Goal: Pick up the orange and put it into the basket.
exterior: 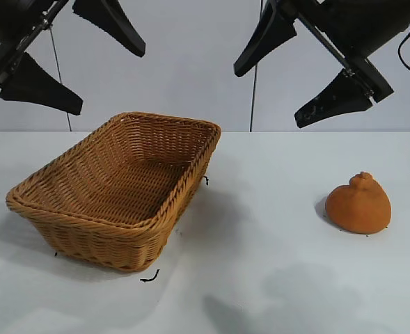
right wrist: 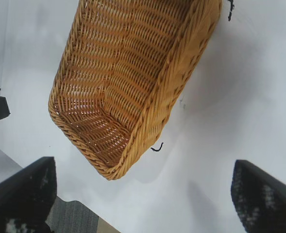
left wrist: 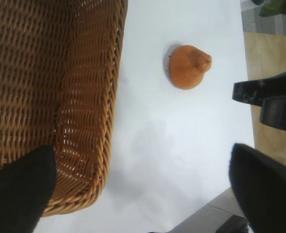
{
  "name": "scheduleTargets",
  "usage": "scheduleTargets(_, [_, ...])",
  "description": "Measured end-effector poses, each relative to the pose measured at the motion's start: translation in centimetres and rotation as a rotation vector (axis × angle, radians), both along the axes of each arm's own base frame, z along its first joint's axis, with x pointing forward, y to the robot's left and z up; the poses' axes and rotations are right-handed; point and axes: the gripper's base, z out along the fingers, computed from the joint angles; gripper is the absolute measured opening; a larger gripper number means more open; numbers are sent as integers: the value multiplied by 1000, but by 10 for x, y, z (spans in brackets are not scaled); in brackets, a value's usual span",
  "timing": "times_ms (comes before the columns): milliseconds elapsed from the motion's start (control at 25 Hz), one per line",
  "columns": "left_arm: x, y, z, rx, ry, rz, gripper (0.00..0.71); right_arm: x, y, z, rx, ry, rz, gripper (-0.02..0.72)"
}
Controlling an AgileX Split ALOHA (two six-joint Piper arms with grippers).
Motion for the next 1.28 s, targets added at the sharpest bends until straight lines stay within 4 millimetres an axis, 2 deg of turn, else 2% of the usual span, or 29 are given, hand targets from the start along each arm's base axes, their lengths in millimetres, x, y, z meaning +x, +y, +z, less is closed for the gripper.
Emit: scheduleTargets(1280, [3,0,4,-35,-21,44,692,1,0,0,-1,-7,-6,696])
